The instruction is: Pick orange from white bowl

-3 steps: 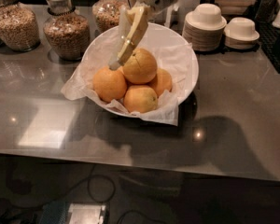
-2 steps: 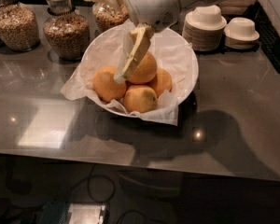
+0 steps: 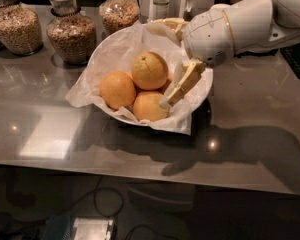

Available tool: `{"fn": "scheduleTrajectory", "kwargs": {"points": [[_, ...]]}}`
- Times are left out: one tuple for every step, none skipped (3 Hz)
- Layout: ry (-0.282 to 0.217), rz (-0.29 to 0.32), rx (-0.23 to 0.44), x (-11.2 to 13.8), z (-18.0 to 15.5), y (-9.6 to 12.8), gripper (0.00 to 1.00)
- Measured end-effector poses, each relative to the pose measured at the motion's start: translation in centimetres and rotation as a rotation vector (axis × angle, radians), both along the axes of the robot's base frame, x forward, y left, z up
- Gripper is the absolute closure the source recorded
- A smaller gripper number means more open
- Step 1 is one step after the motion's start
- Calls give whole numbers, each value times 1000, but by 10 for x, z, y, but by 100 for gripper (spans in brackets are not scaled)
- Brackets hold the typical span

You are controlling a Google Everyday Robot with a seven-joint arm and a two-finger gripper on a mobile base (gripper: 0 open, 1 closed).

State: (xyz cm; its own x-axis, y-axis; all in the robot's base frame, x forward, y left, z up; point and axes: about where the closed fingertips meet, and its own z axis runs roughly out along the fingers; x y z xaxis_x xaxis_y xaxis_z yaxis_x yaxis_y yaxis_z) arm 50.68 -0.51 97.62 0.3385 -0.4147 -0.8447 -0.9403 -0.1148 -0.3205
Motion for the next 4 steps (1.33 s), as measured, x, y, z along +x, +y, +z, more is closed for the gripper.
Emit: {"fn": "scheduleTrajectory", "kwargs": {"points": [[0,0,0,0,0,0,0],[85,3,-49,19,-28,2,0],[184,-10,-88,39,-59,-2,0],[260,-49,-110,49,-83,-13,0]]}}
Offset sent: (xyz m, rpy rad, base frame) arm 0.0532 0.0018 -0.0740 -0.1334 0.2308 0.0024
